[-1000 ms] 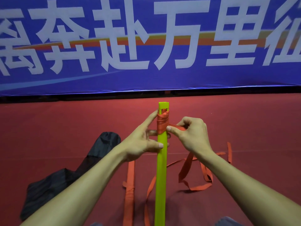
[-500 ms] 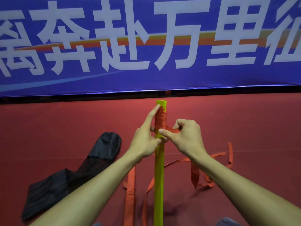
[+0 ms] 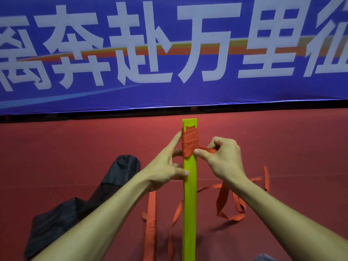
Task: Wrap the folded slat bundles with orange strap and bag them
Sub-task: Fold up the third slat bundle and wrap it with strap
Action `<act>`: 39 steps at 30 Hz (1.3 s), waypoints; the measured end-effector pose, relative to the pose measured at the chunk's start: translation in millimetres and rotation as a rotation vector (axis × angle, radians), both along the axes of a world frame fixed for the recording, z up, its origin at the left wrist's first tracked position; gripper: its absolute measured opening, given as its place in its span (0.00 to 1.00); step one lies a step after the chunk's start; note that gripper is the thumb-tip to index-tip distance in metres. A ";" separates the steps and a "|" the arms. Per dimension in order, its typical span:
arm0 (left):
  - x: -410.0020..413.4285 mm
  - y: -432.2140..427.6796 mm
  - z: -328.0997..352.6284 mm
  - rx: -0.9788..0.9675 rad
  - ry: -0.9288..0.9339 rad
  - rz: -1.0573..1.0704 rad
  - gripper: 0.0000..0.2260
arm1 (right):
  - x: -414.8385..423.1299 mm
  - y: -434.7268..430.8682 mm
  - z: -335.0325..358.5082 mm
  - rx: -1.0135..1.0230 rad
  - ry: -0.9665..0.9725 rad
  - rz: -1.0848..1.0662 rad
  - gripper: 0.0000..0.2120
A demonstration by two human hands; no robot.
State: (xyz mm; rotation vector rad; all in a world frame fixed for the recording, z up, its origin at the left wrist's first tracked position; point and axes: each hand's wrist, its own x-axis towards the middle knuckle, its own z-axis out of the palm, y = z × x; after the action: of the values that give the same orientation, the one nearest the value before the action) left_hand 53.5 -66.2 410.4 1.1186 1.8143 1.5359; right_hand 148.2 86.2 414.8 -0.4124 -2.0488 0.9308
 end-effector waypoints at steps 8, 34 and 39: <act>0.2 -4.3 -0.6 0.048 0.001 -0.048 0.48 | 2.3 12.6 -2.4 -0.021 -0.035 -0.002 0.22; 10.5 13.0 3.0 0.027 0.185 0.154 0.39 | 3.1 -1.5 0.7 0.068 0.003 -0.109 0.29; 3.3 -1.3 3.6 0.008 -0.019 -0.098 0.44 | 4.1 6.4 -2.2 0.035 -0.024 -0.101 0.28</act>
State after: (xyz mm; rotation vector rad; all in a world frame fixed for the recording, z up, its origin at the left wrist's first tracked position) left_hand 56.8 -67.6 414.0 1.1751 1.7159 1.4936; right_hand 152.2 92.6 412.6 -0.5055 -2.0427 0.8318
